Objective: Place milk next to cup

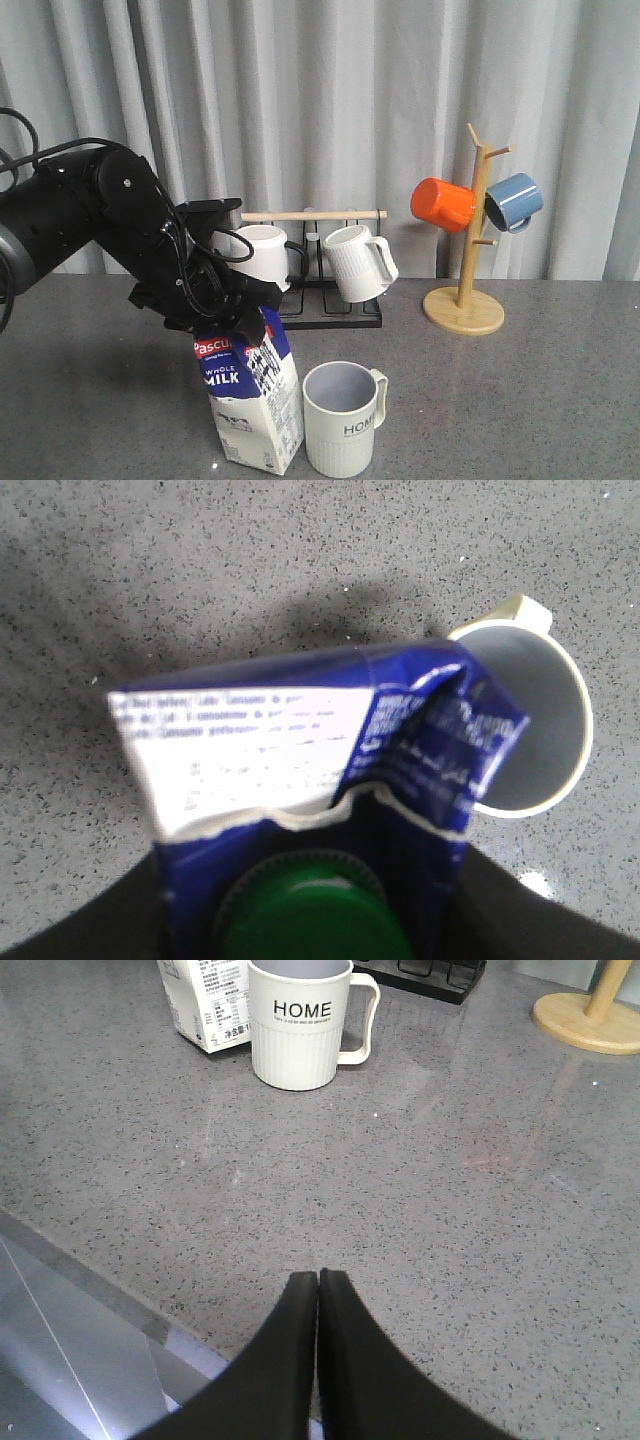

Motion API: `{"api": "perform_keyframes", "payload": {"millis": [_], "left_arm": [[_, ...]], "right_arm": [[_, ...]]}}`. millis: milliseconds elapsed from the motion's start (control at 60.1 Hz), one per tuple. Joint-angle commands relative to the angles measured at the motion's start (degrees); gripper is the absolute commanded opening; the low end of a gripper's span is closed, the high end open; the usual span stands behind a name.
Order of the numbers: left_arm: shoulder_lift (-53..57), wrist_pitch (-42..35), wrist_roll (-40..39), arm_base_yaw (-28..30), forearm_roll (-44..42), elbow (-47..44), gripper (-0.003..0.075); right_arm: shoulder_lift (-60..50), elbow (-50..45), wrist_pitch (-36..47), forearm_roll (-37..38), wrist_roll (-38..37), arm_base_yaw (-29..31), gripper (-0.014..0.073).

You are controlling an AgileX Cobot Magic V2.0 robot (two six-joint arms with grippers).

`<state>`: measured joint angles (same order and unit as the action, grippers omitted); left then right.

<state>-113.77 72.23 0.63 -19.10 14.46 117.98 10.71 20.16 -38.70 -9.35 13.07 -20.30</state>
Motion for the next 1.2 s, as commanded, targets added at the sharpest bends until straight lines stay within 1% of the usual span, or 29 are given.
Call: {"api": "perform_keyframes", "payload": {"millis": [0, 233, 316, 466, 549, 883, 1099, 1182], "left_arm": [[3.13, -0.69, -0.06, -0.46, 1.54, 1.63, 0.0218], [3.13, -0.69, -0.22, -0.46, 1.86, 1.63, 0.0424], [3.18, -0.69, -0.22, -0.46, 1.98, 1.63, 0.0484], [3.28, -0.69, -0.22, -0.46, 1.98, 1.63, 0.0551], [3.3, -0.69, -0.22, -0.46, 1.98, 1.63, 0.0564], [7.14, -0.69, -0.63, -0.46, 1.86, 1.63, 0.0564], [13.94, -0.69, -1.23, -0.46, 1.98, 1.63, 0.0553], [17.15, -0.69, -1.61, -0.46, 1.98, 1.63, 0.053]], "right_arm": [[0.62, 1.54, 4.05, -0.05, 0.25, 0.22, -0.0005], [0.62, 1.54, 4.05, -0.05, 0.25, 0.22, -0.0005], [0.62, 1.54, 4.05, -0.05, 0.25, 0.22, -0.0005], [0.62, 1.54, 4.05, -0.05, 0.25, 0.22, -0.0005], [0.62, 1.54, 4.05, -0.05, 0.25, 0.22, -0.0005], [0.62, 1.54, 4.05, -0.05, 0.25, 0.22, -0.0005], [0.62, 1.54, 4.96, 0.16, 0.13, 0.22, -0.0005], [0.62, 1.54, 8.18, 1.2, -2.26, 0.22, -0.0005]]}}
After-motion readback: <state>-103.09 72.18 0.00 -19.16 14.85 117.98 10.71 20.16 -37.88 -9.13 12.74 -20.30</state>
